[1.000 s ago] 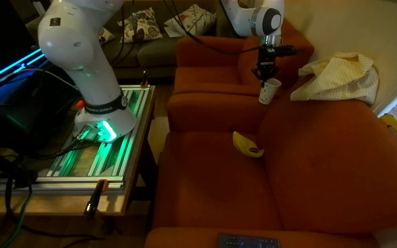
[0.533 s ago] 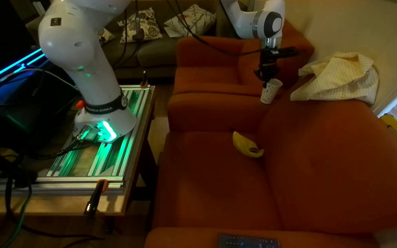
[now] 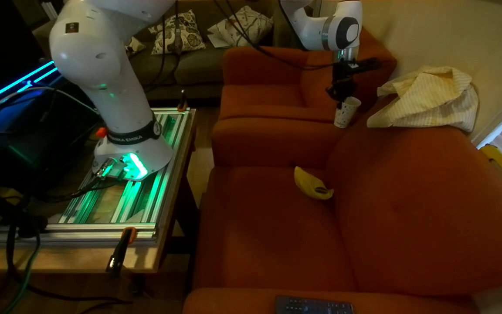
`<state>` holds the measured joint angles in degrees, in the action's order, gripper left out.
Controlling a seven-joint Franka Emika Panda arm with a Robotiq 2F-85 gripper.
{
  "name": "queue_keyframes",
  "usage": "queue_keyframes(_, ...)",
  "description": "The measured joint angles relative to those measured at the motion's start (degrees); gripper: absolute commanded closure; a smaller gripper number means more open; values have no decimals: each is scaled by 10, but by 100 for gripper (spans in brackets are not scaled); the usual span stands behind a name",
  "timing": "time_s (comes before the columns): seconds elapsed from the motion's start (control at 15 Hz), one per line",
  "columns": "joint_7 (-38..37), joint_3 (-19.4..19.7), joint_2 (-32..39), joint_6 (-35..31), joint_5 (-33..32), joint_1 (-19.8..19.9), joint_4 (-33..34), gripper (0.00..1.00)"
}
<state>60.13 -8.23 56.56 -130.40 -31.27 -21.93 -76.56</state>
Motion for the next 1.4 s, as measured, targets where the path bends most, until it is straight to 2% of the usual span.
queue_keyframes(1.4,53,10,92,11,4,-9,144,97)
